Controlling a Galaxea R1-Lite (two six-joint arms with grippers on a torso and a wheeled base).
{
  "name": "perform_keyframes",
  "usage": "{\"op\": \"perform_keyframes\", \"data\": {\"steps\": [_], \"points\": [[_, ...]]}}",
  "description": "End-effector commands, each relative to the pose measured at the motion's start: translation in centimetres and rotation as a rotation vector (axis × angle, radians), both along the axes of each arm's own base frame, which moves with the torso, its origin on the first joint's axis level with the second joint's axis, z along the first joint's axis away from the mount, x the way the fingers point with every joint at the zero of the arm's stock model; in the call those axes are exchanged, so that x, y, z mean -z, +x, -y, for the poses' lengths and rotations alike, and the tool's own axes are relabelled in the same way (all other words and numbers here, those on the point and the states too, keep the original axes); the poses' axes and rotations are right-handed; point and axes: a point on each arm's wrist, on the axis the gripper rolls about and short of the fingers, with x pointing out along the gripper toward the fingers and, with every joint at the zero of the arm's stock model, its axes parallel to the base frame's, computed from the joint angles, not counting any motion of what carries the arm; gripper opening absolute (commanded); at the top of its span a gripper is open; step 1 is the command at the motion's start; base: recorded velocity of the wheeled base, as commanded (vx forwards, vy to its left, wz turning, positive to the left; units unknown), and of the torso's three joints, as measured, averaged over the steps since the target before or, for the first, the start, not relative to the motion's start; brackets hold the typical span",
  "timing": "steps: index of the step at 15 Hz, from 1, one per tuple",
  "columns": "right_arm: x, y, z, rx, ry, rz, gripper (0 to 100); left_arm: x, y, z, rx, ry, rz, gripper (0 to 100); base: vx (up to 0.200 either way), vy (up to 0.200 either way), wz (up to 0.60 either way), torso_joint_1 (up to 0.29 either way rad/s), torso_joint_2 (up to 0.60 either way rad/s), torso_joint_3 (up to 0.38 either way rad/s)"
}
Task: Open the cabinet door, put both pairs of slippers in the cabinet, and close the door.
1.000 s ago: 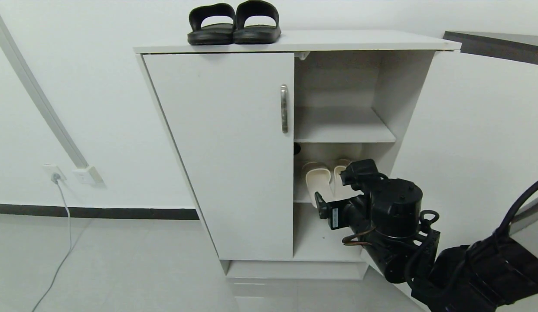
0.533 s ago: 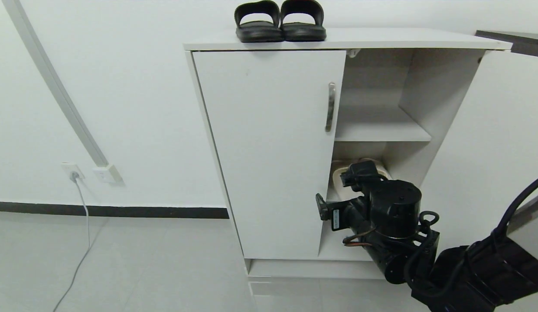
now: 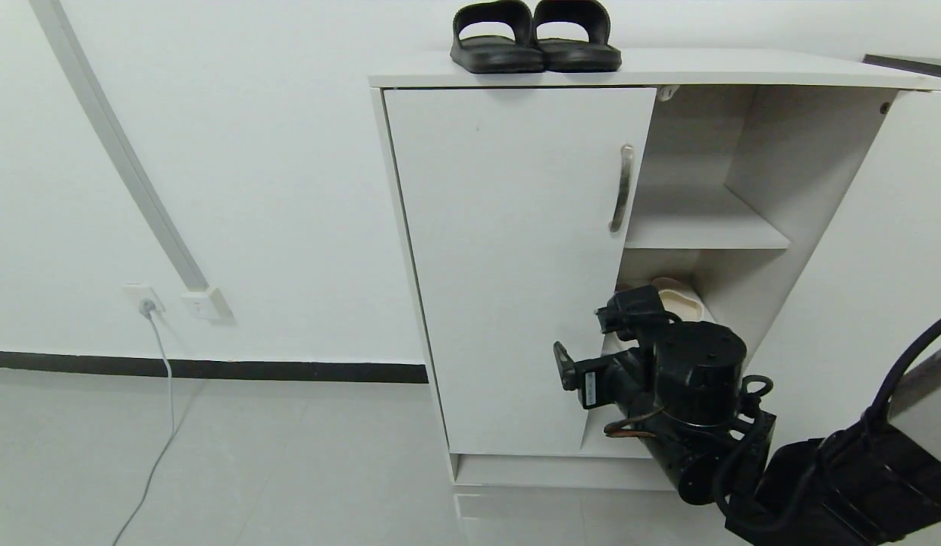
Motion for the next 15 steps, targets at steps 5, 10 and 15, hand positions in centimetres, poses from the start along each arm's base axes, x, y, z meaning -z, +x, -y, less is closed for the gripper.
{"op": "perform_keyframes", "data": {"steps": [5,10,15], "points": [[0.57,0.02,-0.01,-0.004,-0.016,-0.011,100,0.0,0.01,0.0,0.002,-0.001,-0.001,0,0.0,0.0,0.0,0.0,0.0,0.0],[0.72,0.03,-0.02,-0.005,-0.024,-0.015,100,0.0,0.01,0.0,0.002,-0.001,-0.001,0,0.0,0.0,0.0,0.0,0.0,0.0],[0.95,0.08,-0.07,-0.005,-0.029,-0.02,100,0.0,0.01,0.0,0.002,-0.001,-0.001,0,0.0,0.0,0.0,0.005,-0.17,-0.243]]}}
